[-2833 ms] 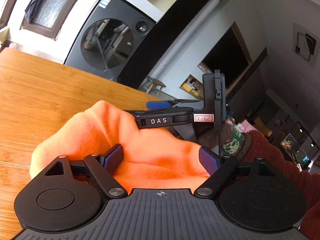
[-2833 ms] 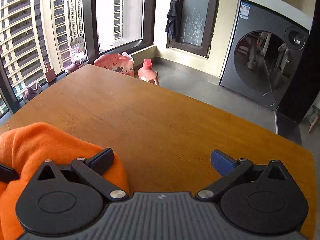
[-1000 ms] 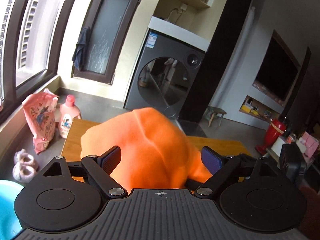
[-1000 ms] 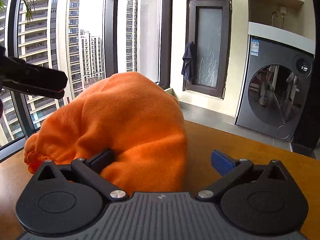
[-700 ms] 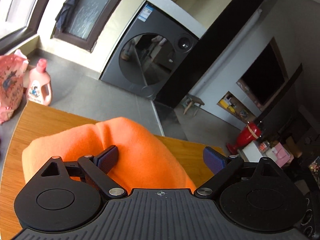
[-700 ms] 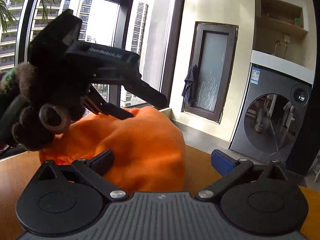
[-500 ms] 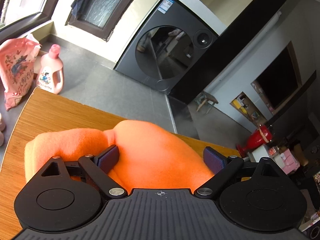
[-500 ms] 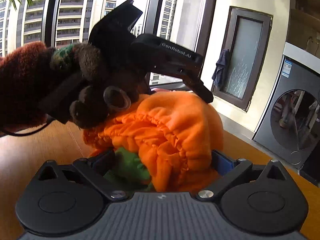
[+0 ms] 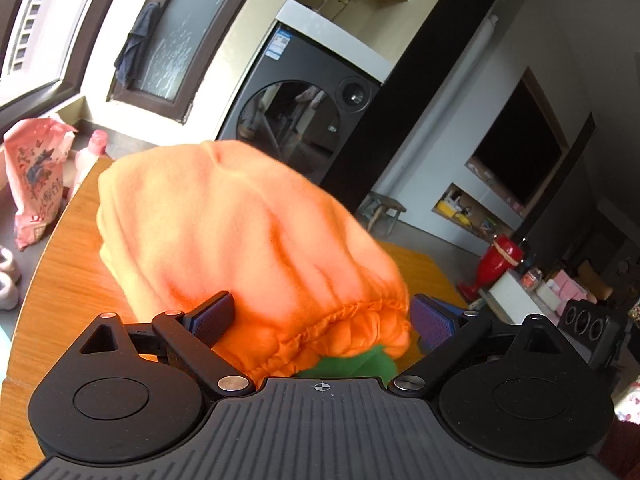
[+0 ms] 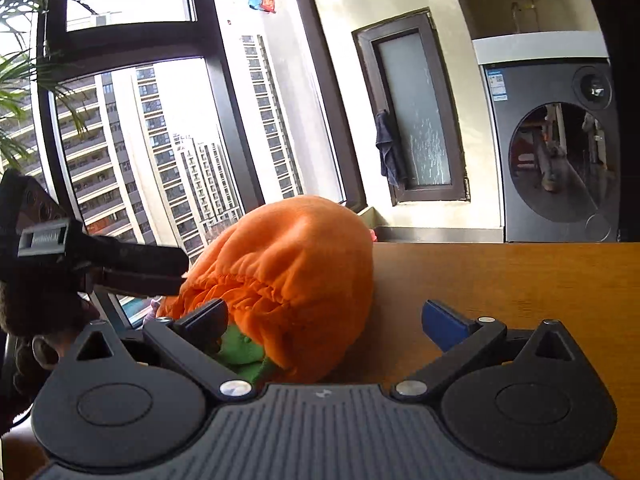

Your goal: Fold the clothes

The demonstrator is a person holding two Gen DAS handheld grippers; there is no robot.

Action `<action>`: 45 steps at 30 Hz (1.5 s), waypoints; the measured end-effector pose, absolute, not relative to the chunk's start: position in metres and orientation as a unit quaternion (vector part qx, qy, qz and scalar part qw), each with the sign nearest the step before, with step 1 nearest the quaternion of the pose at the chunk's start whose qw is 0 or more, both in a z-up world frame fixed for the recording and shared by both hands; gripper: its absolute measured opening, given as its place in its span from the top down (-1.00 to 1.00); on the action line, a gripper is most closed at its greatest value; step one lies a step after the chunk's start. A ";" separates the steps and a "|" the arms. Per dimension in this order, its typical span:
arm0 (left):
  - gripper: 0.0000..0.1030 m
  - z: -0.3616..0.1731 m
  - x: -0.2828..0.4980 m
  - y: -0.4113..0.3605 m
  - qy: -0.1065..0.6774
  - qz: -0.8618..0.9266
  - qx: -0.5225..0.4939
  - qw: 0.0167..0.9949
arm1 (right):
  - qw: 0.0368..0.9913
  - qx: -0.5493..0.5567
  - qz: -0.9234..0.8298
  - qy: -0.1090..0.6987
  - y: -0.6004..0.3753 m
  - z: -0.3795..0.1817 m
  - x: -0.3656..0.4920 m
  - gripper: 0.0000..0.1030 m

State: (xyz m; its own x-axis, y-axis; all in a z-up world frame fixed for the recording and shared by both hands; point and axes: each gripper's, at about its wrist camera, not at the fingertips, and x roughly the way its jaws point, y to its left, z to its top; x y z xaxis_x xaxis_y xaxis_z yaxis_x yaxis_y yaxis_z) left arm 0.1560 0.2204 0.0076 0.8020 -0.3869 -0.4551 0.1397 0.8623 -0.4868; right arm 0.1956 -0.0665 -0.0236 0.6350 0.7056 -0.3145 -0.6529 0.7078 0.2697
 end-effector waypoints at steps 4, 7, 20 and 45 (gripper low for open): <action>-0.89 -0.004 0.156 0.213 0.297 -0.130 -0.197 0.925 | 0.917 0.081 0.330 0.211 -0.074 -0.023 0.215 -1.00; -0.89 -0.006 0.154 0.211 0.300 -0.127 -0.185 0.927 | 0.920 0.036 0.310 0.238 -0.059 -0.019 0.236 -1.00; -0.89 -0.009 0.150 0.215 0.289 -0.128 -0.194 0.929 | 0.908 -0.046 0.282 0.306 -0.026 -0.037 0.263 -1.00; -0.91 0.038 0.151 0.242 0.195 -0.150 -0.253 0.936 | 0.913 -0.030 0.263 0.311 -0.015 -0.037 0.267 -1.00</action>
State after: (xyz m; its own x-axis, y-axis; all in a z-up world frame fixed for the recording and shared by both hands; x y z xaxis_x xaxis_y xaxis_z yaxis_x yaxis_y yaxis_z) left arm 0.1510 0.2419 0.0380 0.8792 -0.3794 -0.2882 0.1826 0.8270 -0.5318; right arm 0.2667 -0.0147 -0.0374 0.6681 0.4623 -0.5830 -0.4994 0.8595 0.1093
